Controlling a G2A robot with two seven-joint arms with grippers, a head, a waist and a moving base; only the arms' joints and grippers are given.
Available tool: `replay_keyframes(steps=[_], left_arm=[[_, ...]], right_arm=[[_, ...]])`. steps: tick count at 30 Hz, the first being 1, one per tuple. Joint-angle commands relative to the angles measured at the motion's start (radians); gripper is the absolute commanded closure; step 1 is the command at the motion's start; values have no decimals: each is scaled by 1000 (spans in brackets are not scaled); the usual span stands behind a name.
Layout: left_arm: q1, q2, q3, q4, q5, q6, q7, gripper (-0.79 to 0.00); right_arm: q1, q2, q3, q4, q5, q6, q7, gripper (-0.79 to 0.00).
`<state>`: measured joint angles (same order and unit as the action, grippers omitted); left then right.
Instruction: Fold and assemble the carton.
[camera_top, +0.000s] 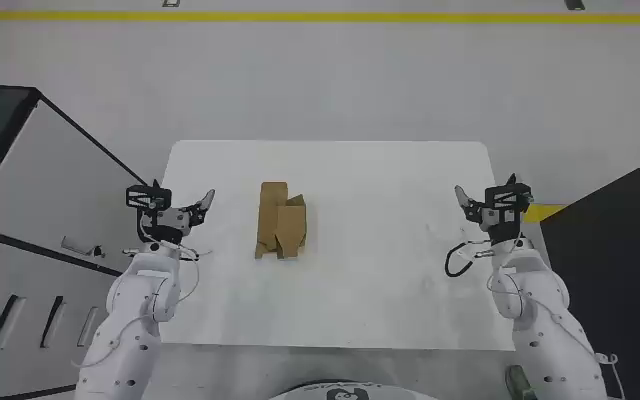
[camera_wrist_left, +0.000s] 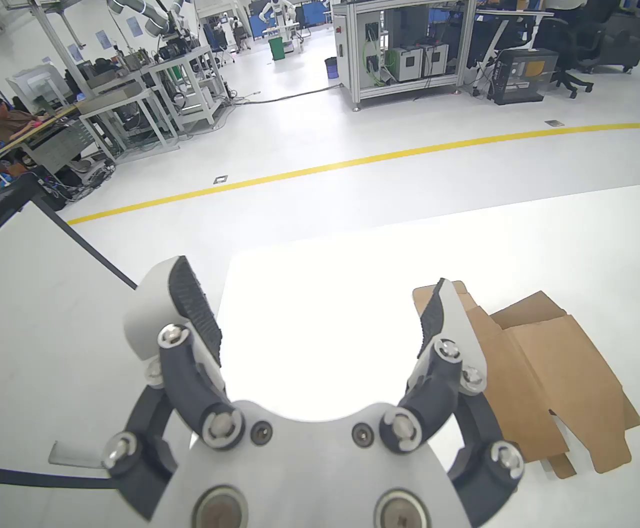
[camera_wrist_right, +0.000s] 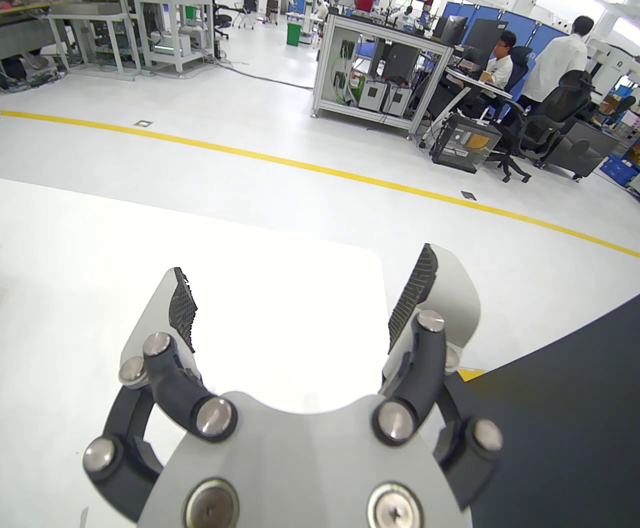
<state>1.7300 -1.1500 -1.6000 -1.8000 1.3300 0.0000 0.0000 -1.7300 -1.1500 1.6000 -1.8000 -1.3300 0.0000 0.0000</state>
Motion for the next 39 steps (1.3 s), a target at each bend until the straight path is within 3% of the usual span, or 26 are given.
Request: replay_keyframes(steps=[1,11,16,25,29,35,39], left_arm=[[0,0,0,0,0,0,0,-785],[3,0,4,-3,11,-7,9,-785],[39,-1,64,-23,135,-43,39,-785],[38,-1,64,-21,138,-42,41,-785],[69,3,91,-1,243,-86,108,-785],[116,-1,130,-5,377,20,233,-785],[116,-1,130,-5,377,20,233,-785]], right_arm=[[0,0,0,0,0,0,0,-784],[0,0,0,0,0,0,0,-785],[0,0,0,0,0,0,0,-785],[0,0,0,0,0,0,0,-785],[0,0,0,0,0,0,0,-785],[0,0,0,0,0,0,0,-785],[0,0,0,0,0,0,0,-785]])
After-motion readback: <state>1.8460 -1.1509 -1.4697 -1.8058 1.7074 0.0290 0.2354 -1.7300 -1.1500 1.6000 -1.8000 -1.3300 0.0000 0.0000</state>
